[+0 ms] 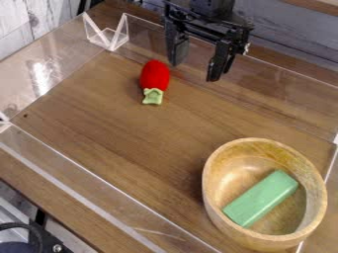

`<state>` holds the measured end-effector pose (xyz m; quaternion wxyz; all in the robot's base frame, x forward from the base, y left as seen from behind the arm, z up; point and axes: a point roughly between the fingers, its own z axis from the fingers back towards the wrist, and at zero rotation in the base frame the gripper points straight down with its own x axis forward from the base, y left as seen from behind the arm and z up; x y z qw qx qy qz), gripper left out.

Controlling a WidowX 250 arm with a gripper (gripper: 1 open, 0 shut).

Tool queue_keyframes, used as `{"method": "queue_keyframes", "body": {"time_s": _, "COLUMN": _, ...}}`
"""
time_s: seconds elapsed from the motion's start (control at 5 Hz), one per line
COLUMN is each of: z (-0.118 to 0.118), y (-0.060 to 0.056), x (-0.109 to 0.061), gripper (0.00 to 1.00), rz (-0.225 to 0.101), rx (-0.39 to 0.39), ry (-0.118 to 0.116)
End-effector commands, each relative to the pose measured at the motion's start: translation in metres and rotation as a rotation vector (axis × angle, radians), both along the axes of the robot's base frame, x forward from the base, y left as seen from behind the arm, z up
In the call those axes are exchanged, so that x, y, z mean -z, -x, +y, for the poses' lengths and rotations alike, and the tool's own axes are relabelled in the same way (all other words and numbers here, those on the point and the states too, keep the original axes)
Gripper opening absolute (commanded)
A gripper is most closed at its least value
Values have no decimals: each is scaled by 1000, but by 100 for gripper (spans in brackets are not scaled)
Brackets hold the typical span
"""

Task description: Remove the green block from the brown bowl and put it on the table

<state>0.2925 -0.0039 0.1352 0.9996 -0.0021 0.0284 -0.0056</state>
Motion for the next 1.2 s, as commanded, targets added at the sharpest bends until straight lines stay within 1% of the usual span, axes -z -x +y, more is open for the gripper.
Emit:
{"method": "queue_keyframes", "body": {"time_s": 0.0, "z": -3, "y": 2, "x": 13, "gripper": 100, "rz": 29, "rx": 25, "ry": 10}}
{"method": "queue_keyframes", "body": {"time_s": 0.2, "z": -10, "y": 5, "x": 25, "gripper": 100, "rz": 54, "rx": 61, "ry": 21}}
{"method": "queue_keyframes", "body": {"time_s": 0.6, "z": -96, "y": 12, "x": 20, "gripper": 100, "rz": 39, "rx": 189, "ry": 36}}
{"method": "queue_keyframes", "body": {"time_s": 0.8, "z": -130, "y": 21, "x": 26, "gripper": 100, "rz": 25, "rx": 256, "ry": 43}}
{"method": "queue_keyframes", "body": {"time_s": 1.0, "z": -150, "y": 34, "x": 43, "gripper": 100, "rz": 29, "rx": 290, "ry": 51}}
